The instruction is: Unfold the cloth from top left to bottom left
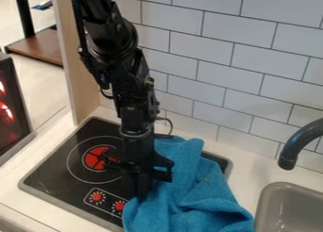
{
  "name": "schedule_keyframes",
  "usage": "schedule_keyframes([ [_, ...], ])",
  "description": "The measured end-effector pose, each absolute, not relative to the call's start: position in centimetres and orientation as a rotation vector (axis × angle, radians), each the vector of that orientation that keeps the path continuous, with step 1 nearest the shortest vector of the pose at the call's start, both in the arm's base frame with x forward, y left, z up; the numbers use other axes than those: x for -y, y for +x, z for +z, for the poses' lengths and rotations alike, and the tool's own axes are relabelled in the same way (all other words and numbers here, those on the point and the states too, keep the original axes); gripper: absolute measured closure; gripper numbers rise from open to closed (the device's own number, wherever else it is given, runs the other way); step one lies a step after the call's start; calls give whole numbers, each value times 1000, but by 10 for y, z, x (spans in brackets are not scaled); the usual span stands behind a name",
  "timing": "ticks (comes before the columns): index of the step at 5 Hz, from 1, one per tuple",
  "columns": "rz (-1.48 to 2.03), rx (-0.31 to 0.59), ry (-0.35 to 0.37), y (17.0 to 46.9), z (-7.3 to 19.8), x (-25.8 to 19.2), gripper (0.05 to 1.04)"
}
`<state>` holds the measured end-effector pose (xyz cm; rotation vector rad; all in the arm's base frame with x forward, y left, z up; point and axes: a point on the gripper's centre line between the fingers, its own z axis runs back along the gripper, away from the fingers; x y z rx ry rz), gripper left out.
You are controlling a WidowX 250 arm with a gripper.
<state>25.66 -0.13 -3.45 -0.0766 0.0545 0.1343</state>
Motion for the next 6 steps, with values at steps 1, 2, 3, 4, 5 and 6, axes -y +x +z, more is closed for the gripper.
schedule_keyframes([
  [1,142,-55,-72,255,-36,0,1022],
  [2,161,-63,-69,251,-34,-3,1033],
  [3,189,-68,-78,248,-17,-14,1033],
  [4,261,-53,-83,247,-3,-35,1033],
  [5,356,-23,-75,247,12,-62,1033],
  [6,470,-3,-76,245,18,-94,1033],
])
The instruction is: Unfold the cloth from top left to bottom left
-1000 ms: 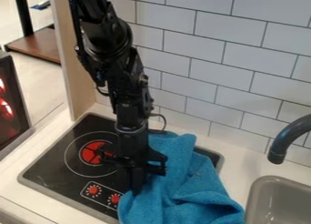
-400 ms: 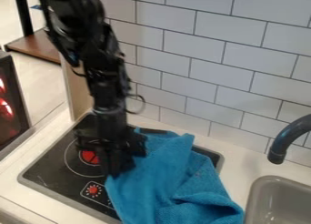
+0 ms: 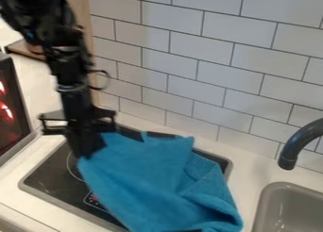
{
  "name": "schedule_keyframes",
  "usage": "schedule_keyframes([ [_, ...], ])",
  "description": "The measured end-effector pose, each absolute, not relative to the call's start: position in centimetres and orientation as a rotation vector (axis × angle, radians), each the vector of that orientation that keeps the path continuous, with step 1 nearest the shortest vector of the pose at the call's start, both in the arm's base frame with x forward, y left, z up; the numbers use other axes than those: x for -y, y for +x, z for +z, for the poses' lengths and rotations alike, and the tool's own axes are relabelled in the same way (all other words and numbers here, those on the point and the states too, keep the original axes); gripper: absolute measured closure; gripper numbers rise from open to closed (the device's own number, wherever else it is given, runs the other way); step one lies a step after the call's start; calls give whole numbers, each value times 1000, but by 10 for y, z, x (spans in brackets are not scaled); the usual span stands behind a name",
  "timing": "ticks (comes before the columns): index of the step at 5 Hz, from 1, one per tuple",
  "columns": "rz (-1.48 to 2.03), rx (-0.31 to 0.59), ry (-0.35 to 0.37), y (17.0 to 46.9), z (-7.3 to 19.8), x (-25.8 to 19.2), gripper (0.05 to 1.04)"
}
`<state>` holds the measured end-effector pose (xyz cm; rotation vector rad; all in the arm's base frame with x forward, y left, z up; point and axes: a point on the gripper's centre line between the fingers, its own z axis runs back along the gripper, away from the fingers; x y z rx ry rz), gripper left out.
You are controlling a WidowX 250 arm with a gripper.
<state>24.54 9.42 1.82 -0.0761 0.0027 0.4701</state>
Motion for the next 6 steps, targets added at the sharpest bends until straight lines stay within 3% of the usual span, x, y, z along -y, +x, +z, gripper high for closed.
schedule_keyframes([
  [2,705,50,-83,232,25,-156,1033],
  [4,897,-17,-92,205,-7,-186,1033],
  [5,947,-115,-69,195,-33,-187,1010],
  [6,985,-132,-31,193,-35,-187,853],
])
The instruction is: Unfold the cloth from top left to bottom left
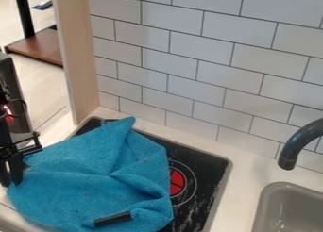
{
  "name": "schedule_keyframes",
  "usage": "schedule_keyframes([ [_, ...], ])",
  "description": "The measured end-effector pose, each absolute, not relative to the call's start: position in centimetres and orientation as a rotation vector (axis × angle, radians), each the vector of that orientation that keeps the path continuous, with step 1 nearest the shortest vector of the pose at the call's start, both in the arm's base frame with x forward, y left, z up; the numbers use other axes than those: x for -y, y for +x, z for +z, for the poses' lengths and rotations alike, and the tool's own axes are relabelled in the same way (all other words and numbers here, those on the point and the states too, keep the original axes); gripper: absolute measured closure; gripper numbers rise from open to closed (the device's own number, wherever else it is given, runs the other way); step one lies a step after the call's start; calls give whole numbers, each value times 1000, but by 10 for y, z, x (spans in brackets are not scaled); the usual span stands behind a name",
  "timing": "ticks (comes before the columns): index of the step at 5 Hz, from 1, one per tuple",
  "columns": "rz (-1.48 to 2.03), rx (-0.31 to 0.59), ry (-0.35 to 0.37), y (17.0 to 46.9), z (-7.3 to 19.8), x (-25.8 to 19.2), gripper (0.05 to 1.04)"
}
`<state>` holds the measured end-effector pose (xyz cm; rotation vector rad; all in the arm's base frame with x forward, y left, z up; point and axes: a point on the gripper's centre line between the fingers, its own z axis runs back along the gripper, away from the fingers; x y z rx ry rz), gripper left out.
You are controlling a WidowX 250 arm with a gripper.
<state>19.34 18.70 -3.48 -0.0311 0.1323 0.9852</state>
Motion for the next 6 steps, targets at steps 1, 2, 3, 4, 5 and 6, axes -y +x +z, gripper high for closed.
schedule_keyframes([
  [1,990,-126,-15,197,-35,-185,588],
  [2,968,-130,5,201,-35,-181,331],
  [3,917,-114,3,208,-30,-167,98],
  [4,879,-102,6,213,-26,-159,72],
  [5,866,-67,-6,217,-14,-154,81],
  [6,835,-34,-24,225,3,-146,85],
])
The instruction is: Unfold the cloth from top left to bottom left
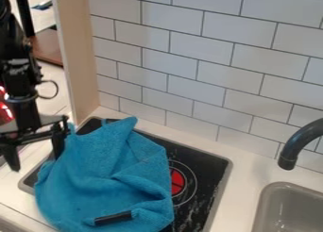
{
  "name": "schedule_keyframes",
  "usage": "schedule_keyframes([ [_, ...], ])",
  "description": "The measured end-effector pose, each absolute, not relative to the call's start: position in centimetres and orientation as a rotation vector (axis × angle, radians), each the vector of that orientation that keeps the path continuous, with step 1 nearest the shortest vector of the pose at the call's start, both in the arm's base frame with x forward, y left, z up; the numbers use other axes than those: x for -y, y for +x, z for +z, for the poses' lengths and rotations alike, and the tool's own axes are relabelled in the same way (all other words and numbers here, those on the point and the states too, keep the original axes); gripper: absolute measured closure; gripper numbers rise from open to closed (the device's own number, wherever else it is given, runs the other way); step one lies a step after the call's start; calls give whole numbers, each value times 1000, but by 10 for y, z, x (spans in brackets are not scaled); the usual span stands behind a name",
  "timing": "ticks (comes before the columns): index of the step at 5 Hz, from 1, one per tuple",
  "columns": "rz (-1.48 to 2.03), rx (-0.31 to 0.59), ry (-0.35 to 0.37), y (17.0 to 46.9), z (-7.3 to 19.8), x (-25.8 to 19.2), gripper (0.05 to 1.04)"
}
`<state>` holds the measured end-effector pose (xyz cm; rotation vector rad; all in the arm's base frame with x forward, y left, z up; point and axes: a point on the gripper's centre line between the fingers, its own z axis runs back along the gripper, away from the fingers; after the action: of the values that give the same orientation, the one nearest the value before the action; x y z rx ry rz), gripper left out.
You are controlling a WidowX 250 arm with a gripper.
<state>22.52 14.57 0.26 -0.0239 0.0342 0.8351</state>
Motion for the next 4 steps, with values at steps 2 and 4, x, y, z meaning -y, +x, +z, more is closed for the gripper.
schedule_keyframes([
  [2,777,65,-45,234,41,-130,85],
  [4,726,154,-43,235,71,-116,85],
])
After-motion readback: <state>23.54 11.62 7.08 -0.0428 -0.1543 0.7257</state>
